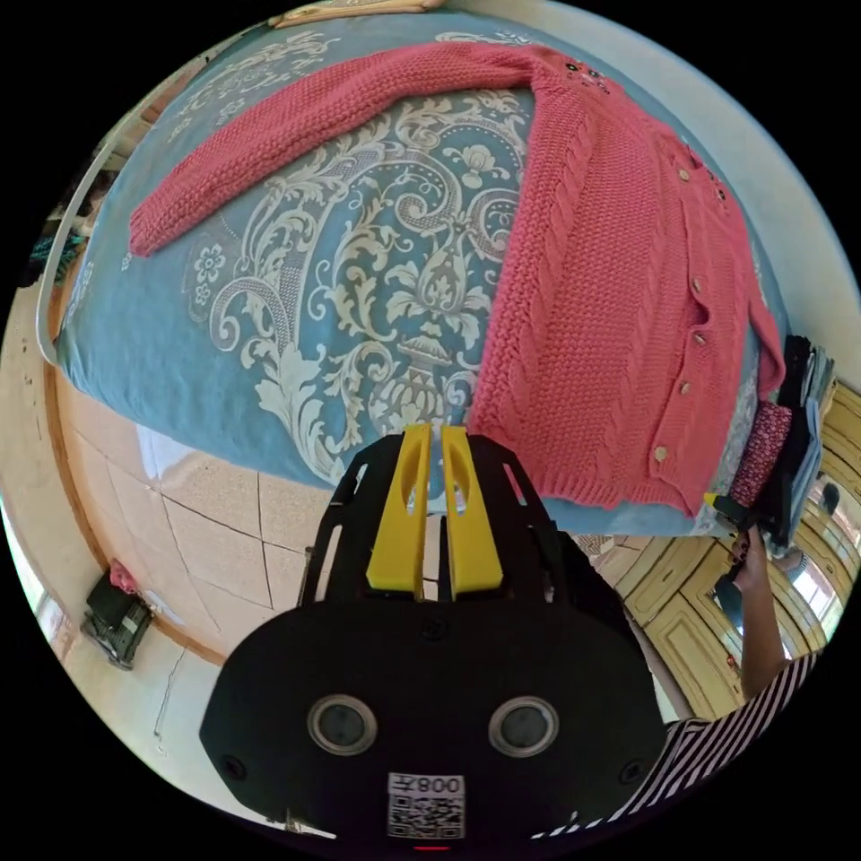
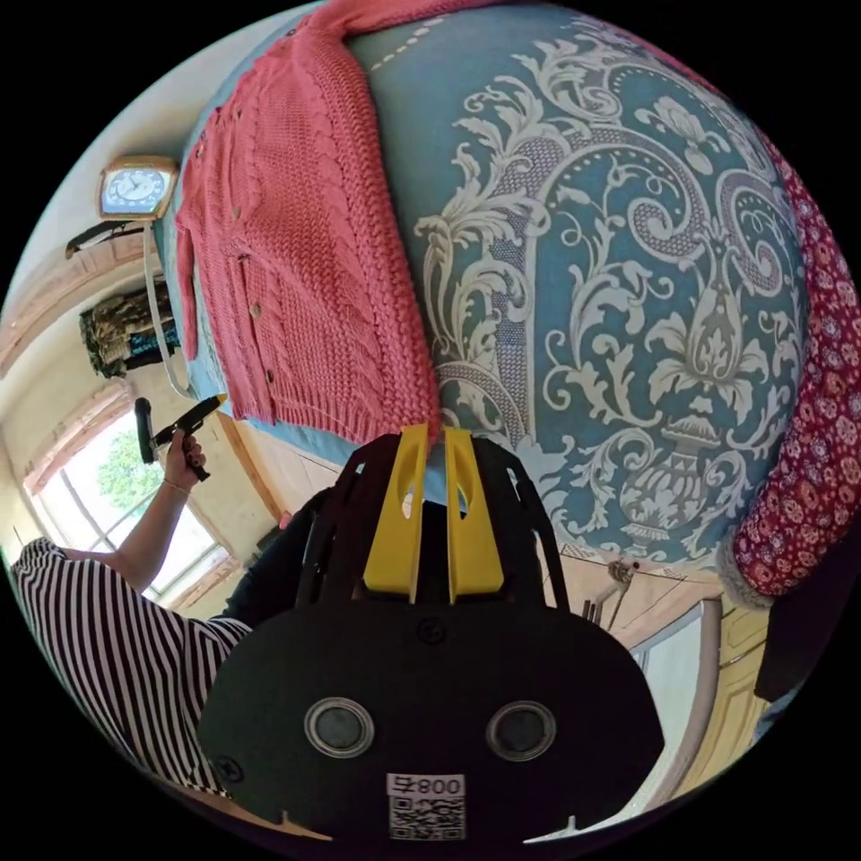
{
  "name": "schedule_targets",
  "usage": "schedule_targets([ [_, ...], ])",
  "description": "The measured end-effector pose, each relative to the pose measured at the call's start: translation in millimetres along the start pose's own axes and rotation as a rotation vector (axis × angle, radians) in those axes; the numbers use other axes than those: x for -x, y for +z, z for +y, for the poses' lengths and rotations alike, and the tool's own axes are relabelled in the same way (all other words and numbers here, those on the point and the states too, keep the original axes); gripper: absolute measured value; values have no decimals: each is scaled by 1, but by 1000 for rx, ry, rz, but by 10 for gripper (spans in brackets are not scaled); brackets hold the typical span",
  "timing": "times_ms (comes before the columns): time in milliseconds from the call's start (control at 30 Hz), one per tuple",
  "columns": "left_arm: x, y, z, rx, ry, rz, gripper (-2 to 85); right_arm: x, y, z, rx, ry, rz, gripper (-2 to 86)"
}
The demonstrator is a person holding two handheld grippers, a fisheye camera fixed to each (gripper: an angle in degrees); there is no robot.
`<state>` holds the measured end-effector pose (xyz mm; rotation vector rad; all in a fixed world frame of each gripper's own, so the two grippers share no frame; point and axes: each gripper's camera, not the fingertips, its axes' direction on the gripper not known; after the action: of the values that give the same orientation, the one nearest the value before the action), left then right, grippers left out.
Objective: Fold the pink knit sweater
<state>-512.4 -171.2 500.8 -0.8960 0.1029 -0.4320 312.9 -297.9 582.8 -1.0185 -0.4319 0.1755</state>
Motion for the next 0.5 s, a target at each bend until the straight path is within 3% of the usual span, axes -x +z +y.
schedule_targets([
  [133,-24,-12,32,-86,123,85,39,44,-11,14,-48,-113,155,60],
  [367,-124,21,45,-91,442,160,90,221,41,-33,-82,-729,327,85],
  [500,-168,44,61,-95,547,113,105,270,43,-85,-212,-784,475,100],
])
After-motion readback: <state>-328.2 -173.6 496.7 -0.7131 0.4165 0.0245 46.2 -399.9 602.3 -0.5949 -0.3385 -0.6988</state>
